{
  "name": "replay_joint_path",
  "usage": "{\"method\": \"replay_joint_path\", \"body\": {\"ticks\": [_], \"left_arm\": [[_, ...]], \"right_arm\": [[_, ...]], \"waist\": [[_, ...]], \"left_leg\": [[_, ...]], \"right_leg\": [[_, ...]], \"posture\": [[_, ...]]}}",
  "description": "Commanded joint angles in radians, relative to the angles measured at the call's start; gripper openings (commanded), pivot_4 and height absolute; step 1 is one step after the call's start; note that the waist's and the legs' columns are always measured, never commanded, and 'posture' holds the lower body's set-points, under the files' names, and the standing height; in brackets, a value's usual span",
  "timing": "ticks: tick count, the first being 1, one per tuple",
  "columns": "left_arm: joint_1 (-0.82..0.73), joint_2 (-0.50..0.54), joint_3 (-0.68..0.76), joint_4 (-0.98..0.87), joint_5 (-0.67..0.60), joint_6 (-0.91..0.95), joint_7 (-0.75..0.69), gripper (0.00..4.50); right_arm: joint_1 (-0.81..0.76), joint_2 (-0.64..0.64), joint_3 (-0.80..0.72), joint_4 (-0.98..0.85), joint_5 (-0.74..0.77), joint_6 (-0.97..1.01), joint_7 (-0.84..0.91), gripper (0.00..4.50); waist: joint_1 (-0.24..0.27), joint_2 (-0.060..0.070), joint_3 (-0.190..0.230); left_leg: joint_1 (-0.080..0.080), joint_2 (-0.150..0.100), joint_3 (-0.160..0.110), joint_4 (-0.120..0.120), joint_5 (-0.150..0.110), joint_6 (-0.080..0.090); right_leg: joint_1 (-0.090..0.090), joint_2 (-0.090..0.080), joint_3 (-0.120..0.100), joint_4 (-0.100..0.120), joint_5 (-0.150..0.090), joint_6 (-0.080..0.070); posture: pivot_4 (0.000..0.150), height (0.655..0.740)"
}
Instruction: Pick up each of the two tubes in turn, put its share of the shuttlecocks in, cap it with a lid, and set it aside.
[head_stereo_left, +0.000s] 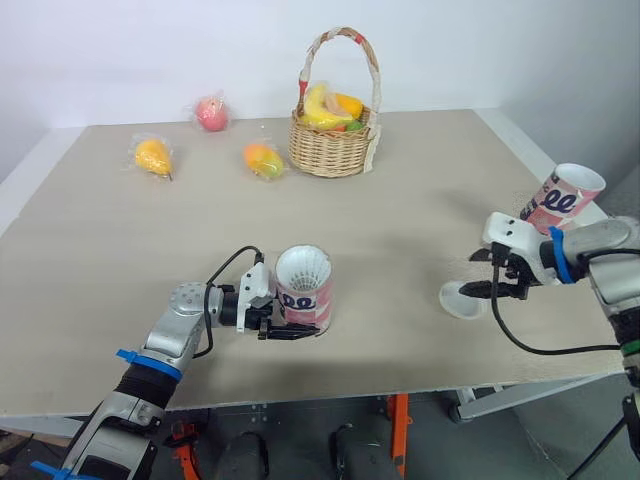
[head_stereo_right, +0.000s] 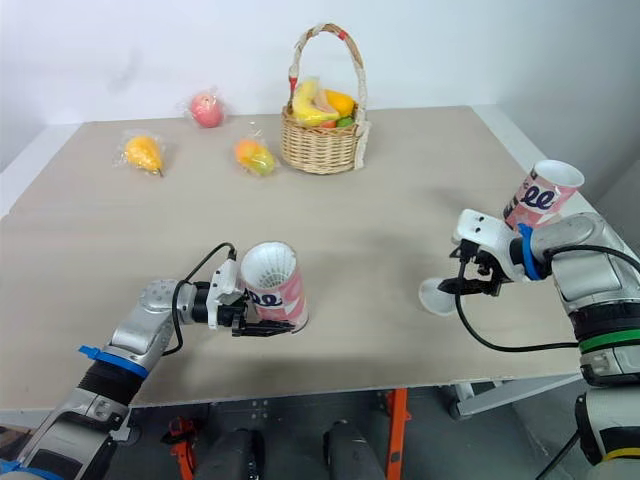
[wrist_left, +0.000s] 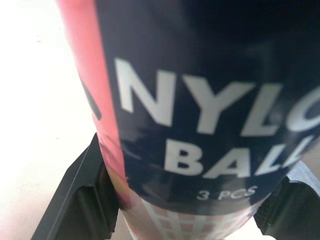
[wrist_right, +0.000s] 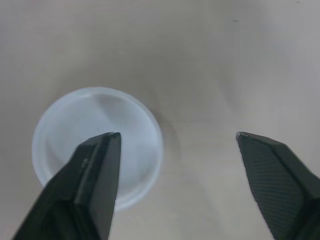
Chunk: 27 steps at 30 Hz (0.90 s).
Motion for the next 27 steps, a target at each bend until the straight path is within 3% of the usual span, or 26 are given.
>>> {"method": "replay_joint_path", "body": {"ticks": [1,13,18,21,27], "left_arm": [[0.013,0.007,-0.013,0.039,0.039,-0.002,0.007,2.91],[0.01,0.007,-0.016,0.055,0.047,-0.023,0.016,2.91],[0.009,0.008,-0.016,0.055,0.047,-0.02,0.017,2.91],[0.006,0.008,-0.015,0.062,0.047,-0.022,0.018,2.91],[0.0,0.017,-0.039,0.058,0.046,0.045,-0.011,2.91]], "right_arm": [[-0.062,-0.003,0.022,0.056,-0.033,-0.024,0.04,3.69],[-0.1,0.081,0.096,0.198,-0.125,-0.088,0.066,3.69],[-0.111,0.089,0.077,0.191,-0.111,-0.103,0.104,1.74],[-0.102,0.078,0.069,0.157,-0.098,-0.112,0.14,0.23],[-0.106,0.072,0.04,0.048,-0.061,-0.077,0.172,0.1]], "waist": [[0.0,0.0,0.0],[0.0,0.0,0.0],[-0.004,-0.001,0.0],[-0.004,-0.001,0.0],[-0.004,-0.001,0.0]], "left_leg": [[0.0,0.0,0.001,0.0,0.0,0.0],[0.004,0.0,0.002,0.0,0.0,0.0],[0.01,0.0,0.002,-0.001,0.0,0.0],[0.011,0.0,0.002,-0.001,0.0,0.0],[0.011,0.0,0.002,-0.002,0.0,0.0]], "right_leg": [[0.0,0.0,0.001,0.0,0.0,0.0],[0.003,0.0,0.002,0.0,-0.001,-0.001],[0.009,0.0,0.002,0.0,-0.002,-0.002],[0.01,0.0,0.002,0.0,-0.002,-0.002],[0.009,0.0,0.002,0.0,-0.002,-0.002]], "posture": [[0.15,0.74],[0.15,0.74],[0.15,0.74],[0.15,0.74],[0.15,0.74]]}}
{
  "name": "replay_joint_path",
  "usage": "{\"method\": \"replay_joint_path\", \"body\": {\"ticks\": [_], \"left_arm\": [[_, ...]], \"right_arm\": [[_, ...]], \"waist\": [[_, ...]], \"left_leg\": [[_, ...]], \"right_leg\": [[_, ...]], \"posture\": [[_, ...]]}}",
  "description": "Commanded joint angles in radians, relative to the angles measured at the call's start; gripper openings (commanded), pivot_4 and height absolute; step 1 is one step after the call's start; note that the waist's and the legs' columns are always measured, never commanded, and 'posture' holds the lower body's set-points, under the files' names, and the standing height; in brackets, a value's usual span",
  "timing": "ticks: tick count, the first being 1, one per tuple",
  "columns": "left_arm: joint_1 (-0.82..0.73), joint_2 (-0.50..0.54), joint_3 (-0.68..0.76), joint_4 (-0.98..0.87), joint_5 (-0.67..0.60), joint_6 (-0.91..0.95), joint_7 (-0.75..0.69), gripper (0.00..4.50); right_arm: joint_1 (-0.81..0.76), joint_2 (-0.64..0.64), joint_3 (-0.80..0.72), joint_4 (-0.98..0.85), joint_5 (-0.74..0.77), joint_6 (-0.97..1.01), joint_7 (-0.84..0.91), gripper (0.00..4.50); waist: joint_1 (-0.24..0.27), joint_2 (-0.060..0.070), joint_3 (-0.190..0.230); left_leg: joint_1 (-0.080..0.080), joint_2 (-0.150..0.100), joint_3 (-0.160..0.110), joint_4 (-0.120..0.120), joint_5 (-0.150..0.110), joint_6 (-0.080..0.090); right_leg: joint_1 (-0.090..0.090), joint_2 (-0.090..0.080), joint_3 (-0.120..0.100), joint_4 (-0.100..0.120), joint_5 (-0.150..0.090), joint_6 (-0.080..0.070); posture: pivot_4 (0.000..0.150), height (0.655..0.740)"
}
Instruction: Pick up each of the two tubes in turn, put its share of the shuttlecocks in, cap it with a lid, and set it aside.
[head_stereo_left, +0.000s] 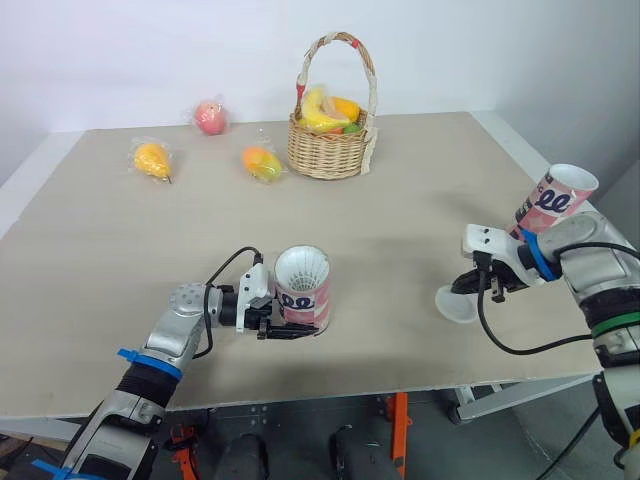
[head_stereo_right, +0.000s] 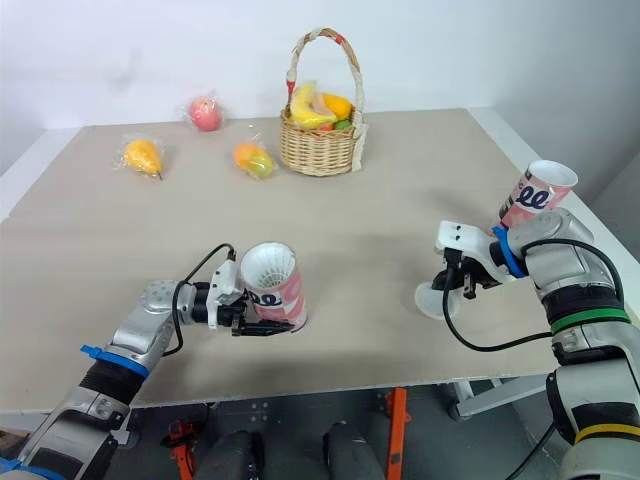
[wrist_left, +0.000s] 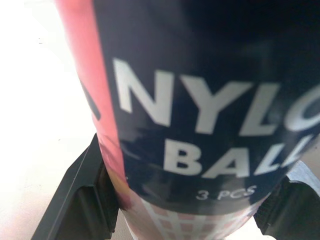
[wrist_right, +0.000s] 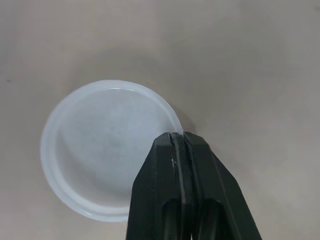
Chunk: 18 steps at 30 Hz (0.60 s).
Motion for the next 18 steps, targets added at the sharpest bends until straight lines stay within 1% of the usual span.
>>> {"method": "replay_joint_path", "body": {"ticks": [1,2,6,9,11,13,16,18], "left_arm": [[0.01,0.02,-0.041,0.026,0.05,0.048,-0.013,2.91],[0.009,0.022,-0.044,0.025,0.051,0.054,-0.016,2.91],[0.005,0.025,-0.048,0.021,0.053,0.065,-0.023,2.91],[0.001,0.028,-0.049,0.024,0.059,0.056,-0.028,2.91],[-0.003,0.028,-0.049,0.028,0.064,0.049,-0.029,2.91],[-0.009,0.026,-0.047,0.032,0.064,0.051,-0.031,2.91],[-0.018,0.023,-0.046,0.038,0.064,0.047,-0.035,2.91],[-0.022,0.023,-0.046,0.043,0.066,0.043,-0.038,2.91]], "right_arm": [[-0.014,-0.021,-0.051,-0.113,0.05,0.035,0.027,0.1],[-0.015,-0.021,-0.061,-0.151,0.069,0.051,0.036,0.1],[-0.076,-0.009,-0.113,-0.402,0.19,0.183,0.073,0.1],[-0.21,0.031,-0.118,-0.573,0.292,0.292,0.085,0.1],[-0.257,0.045,-0.105,-0.614,0.317,0.321,0.079,0.1],[-0.319,0.076,-0.075,-0.638,0.329,0.333,0.067,0.1],[-0.43,0.168,0.014,-0.632,0.292,0.31,0.043,0.1],[-0.463,0.209,0.057,-0.607,0.262,0.281,0.032,0.1]], "waist": [[0.0,0.0,0.0],[0.0,0.0,0.0],[-0.002,0.001,0.0],[-0.005,0.002,0.0],[-0.005,0.002,0.0],[0.002,-0.003,-0.003],[0.002,-0.003,-0.003],[0.002,-0.003,-0.003]], "left_leg": [[0.0,0.0,0.0,0.0,0.0,0.0],[0.0,0.0,0.0,0.0,0.0,0.0],[-0.001,0.0,0.0,-0.002,0.0,-0.001],[-0.001,0.0,0.0,-0.004,-0.001,-0.001],[-0.001,0.0,0.0,-0.006,-0.001,-0.001],[0.0,0.0,-0.003,-0.008,-0.001,-0.001],[-0.001,0.001,0.0,-0.011,-0.001,-0.002],[-0.001,0.001,0.0,-0.012,-0.001,-0.002]], "right_leg": [[0.0,0.0,0.0,0.0,0.0,0.0],[0.0,0.0,0.0,0.0,0.0,0.0],[-0.001,0.0,0.0,0.0,-0.001,0.0],[-0.003,0.0,0.0,0.0,-0.001,0.0],[-0.003,0.0,0.0,0.0,-0.001,0.0],[-0.003,0.0,-0.003,-0.001,-0.004,-0.003],[-0.004,-0.001,-0.003,-0.004,-0.005,-0.005],[-0.005,-0.001,-0.003,-0.005,-0.004,-0.004]], "posture": [[0.15,0.74],[0.15,0.74],[0.15,0.74],[0.15,0.74],[0.15,0.74],[0.15,0.74],[0.15,0.74],[0.15,0.74]]}}
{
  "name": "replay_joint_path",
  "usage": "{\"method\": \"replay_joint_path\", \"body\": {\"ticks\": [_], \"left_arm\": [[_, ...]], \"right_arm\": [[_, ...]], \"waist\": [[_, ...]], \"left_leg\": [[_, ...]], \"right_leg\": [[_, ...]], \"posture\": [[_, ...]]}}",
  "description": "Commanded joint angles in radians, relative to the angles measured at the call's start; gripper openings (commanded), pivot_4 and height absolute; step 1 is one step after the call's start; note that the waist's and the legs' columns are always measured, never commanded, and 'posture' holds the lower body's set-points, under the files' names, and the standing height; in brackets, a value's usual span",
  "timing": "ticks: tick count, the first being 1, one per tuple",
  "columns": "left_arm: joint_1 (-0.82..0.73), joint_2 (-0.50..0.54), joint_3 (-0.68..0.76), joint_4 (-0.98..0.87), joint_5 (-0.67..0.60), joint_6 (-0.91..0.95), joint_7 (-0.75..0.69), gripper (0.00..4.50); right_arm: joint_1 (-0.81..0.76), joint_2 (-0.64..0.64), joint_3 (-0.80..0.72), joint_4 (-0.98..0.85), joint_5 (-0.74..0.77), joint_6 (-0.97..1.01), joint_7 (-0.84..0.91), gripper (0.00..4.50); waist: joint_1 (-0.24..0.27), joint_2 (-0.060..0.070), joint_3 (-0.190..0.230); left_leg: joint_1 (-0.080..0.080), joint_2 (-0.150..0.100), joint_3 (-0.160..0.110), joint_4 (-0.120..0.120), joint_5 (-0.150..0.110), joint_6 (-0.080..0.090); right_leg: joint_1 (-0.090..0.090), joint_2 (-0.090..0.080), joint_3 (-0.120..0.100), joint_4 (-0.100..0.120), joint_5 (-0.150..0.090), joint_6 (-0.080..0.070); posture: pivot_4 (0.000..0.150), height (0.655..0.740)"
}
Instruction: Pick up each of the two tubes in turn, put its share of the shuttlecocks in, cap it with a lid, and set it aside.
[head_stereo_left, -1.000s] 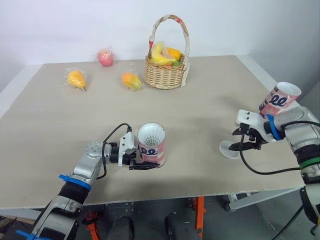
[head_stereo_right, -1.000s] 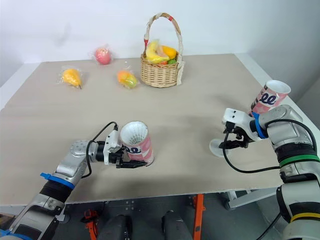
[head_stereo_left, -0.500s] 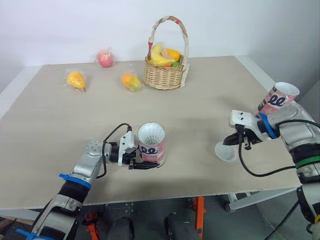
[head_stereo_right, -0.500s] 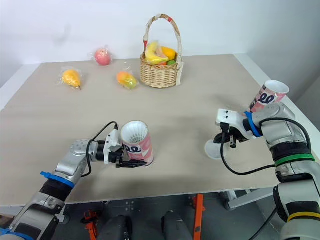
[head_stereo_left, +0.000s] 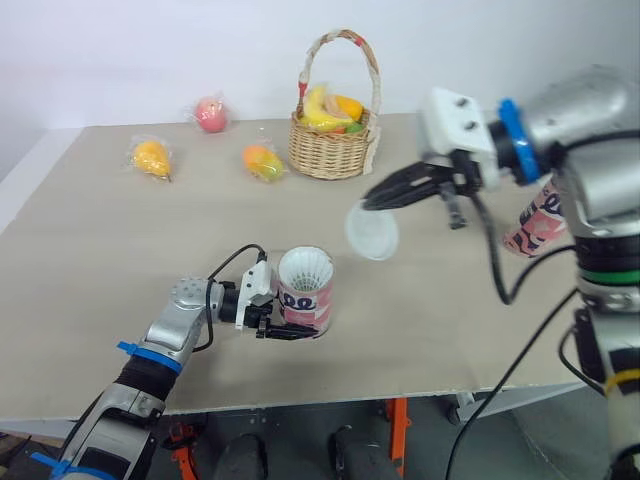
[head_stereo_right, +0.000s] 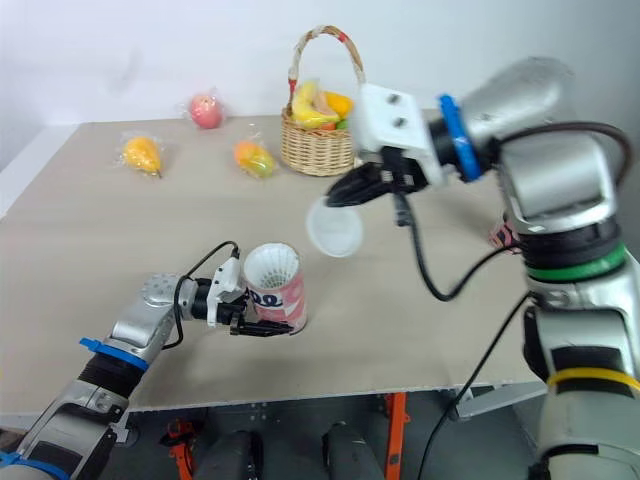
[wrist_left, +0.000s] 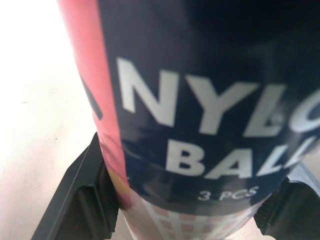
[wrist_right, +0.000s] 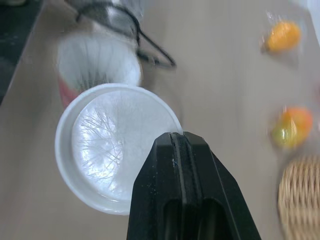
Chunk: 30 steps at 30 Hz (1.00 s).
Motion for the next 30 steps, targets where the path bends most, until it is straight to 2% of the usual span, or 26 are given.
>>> {"method": "replay_joint_path", "body": {"ticks": [1,10,21,30], "left_arm": [[0.012,0.008,-0.029,0.044,0.054,0.006,0.007,2.91],[0.031,0.014,-0.028,0.013,0.047,0.016,0.018,2.91],[0.028,0.014,-0.024,0.015,0.048,0.026,0.017,2.91],[0.021,0.015,-0.02,0.021,0.046,0.029,0.016,2.91]], "right_arm": [[-0.063,0.04,0.05,0.019,-0.044,-0.042,-0.011,0.1],[-0.083,0.119,0.113,0.034,-0.081,-0.111,-0.008,0.1],[-0.084,0.147,0.115,-0.025,-0.062,-0.058,0.002,0.1],[-0.071,0.173,0.152,0.059,-0.116,-0.113,-0.022,0.1]], "waist": [[0.001,0.0,0.0],[0.007,-0.001,0.0],[0.006,-0.001,0.0],[0.006,-0.001,0.0]], "left_leg": [[0.0,0.0,0.0,-0.001,0.0,0.0],[-0.007,0.0,-0.002,-0.002,-0.001,0.0],[-0.007,0.001,-0.002,-0.002,-0.001,0.0],[-0.007,0.001,-0.002,-0.001,0.0,0.0]], "right_leg": [[0.0,0.0,0.0,-0.001,0.001,0.001],[-0.002,0.0,-0.002,-0.006,0.003,0.004],[-0.003,0.001,-0.002,-0.006,0.003,0.004],[-0.003,0.001,-0.002,-0.006,0.004,0.004]], "posture": [[0.15,0.74],[0.15,0.74],[0.15,0.74],[0.15,0.74]]}}
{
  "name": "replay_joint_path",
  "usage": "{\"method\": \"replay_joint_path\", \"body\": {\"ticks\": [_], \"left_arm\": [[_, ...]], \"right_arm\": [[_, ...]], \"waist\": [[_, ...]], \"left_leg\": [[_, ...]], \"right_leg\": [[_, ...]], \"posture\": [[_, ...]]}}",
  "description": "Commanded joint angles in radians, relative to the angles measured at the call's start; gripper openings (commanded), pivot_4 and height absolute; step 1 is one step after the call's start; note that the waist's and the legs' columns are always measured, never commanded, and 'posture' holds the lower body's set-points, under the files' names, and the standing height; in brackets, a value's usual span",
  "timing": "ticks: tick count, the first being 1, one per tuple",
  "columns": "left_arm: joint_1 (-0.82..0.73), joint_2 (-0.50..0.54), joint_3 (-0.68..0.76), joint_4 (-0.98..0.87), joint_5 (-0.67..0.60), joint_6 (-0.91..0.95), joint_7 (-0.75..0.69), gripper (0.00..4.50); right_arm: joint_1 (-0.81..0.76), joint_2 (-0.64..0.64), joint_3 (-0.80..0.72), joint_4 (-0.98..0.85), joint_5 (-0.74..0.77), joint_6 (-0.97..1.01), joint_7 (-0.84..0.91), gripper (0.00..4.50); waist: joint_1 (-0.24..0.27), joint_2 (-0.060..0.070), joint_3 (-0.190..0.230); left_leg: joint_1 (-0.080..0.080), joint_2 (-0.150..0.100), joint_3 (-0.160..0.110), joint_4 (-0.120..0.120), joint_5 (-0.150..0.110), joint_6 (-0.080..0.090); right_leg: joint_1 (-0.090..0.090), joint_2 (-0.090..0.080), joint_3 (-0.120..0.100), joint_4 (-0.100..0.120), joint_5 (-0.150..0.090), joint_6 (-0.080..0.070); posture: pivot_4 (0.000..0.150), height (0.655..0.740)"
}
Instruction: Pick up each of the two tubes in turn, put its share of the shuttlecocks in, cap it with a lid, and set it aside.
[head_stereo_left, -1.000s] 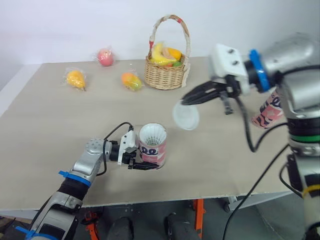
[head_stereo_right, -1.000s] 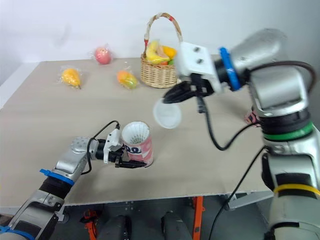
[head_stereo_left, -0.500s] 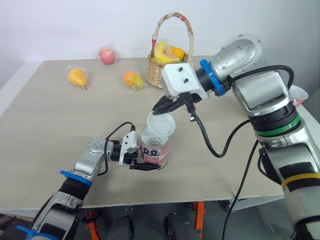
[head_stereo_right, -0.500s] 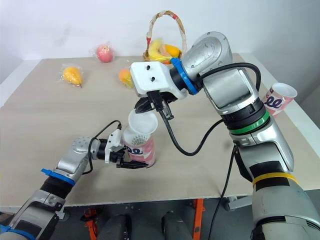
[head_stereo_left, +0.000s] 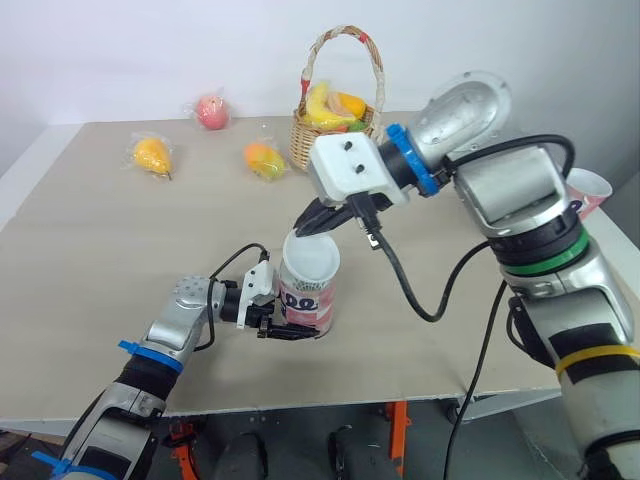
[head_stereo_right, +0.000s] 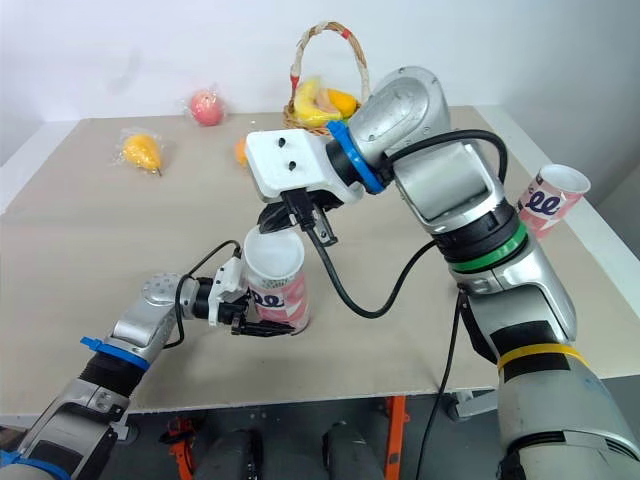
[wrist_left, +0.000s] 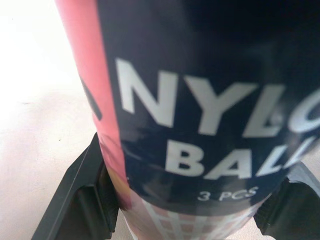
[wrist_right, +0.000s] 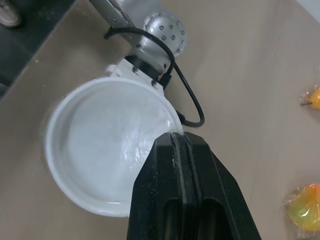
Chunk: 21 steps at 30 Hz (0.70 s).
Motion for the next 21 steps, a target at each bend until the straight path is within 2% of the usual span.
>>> {"method": "replay_joint_path", "body": {"ticks": [1,10,21], "left_arm": [[0.02,0.018,-0.019,0.036,0.046,0.024,0.014,2.91],[0.045,0.033,-0.005,0.008,0.044,0.035,0.032,2.91],[0.041,0.031,0.004,0.019,0.042,0.038,0.041,2.91]], "right_arm": [[-0.016,-0.004,-0.005,0.004,-0.012,-0.024,0.007,0.1],[0.002,-0.01,0.003,-0.012,-0.005,-0.042,0.055,0.1],[-0.02,0.018,-0.018,-0.017,0.032,-0.015,0.034,0.1]], "waist": [[0.0,0.0,0.0],[-0.001,0.0,0.0],[-0.002,0.0,0.0]], "left_leg": [[0.0,0.0,0.0,0.0,0.0,0.0],[0.0,0.0,0.0,0.0,0.0,0.0],[0.0,0.001,0.0,0.0,0.0,0.0]], "right_leg": [[0.0,0.0,0.0,0.0,0.0,0.0],[0.0,0.0,0.0,0.0,0.0,0.0],[0.0,0.0,0.0,0.0,0.0,-0.001]], "posture": [[0.15,0.74],[0.15,0.74],[0.15,0.74]]}}
